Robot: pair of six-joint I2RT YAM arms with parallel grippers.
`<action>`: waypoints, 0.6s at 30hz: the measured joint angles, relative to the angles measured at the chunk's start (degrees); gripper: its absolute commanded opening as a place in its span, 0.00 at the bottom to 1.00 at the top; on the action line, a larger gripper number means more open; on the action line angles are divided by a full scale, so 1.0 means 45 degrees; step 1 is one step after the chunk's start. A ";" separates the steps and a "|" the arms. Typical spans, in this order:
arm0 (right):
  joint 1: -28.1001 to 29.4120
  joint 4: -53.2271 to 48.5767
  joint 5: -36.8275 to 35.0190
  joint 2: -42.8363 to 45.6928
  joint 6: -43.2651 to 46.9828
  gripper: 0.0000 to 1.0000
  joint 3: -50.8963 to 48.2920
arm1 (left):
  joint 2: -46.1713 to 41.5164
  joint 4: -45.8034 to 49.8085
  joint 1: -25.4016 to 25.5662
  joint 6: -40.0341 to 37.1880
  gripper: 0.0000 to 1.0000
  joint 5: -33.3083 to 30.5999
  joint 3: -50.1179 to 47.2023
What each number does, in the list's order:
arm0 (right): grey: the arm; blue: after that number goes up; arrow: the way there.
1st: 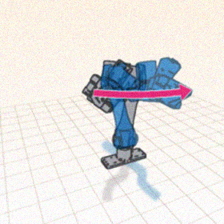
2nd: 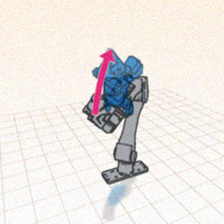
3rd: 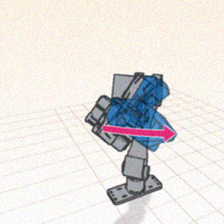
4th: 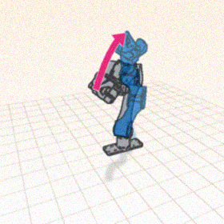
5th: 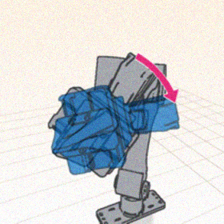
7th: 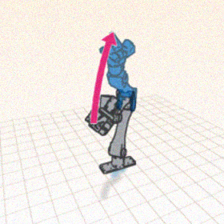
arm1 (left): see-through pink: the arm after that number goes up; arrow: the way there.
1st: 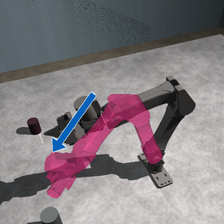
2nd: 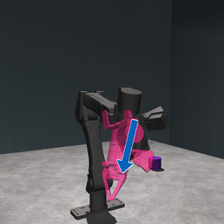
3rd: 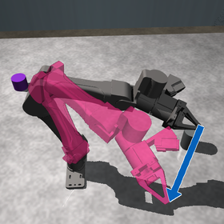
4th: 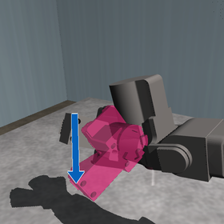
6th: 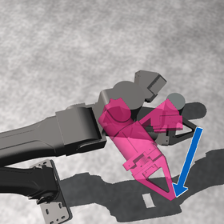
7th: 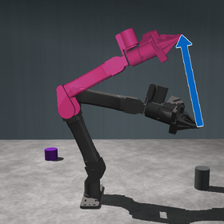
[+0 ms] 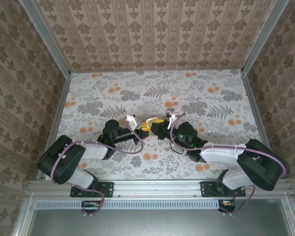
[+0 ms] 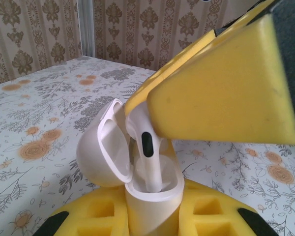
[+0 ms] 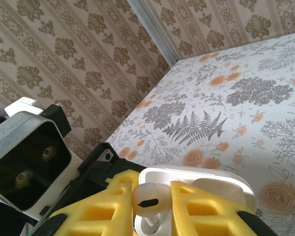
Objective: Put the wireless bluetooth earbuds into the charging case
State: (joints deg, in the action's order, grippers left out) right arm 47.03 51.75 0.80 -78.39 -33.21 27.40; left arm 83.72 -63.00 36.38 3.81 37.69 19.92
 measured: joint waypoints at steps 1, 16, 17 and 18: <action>0.0005 -0.0053 0.0000 0.0049 0.0005 0.22 -0.0010 | -0.0019 -0.0005 0.0005 0.0000 0.12 0.0005 0.0000; 0.0005 -0.0049 0.0015 0.0185 0.0107 0.22 -0.0194 | -0.0029 -0.0010 0.0005 0.0102 0.12 0.0015 0.0000; 0.0005 0.0010 0.0015 0.0194 0.0107 0.22 -0.0233 | -0.0029 -0.0010 0.0005 0.0112 0.12 0.0015 0.0000; 0.0005 0.0107 0.0015 0.0194 0.0107 0.22 -0.0296 | -0.0029 -0.0024 0.0005 0.0121 0.12 0.0015 0.0000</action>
State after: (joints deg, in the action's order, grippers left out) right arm 47.05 52.23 0.86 -77.52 -32.73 26.06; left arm 83.59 -63.11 36.40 4.36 37.76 19.92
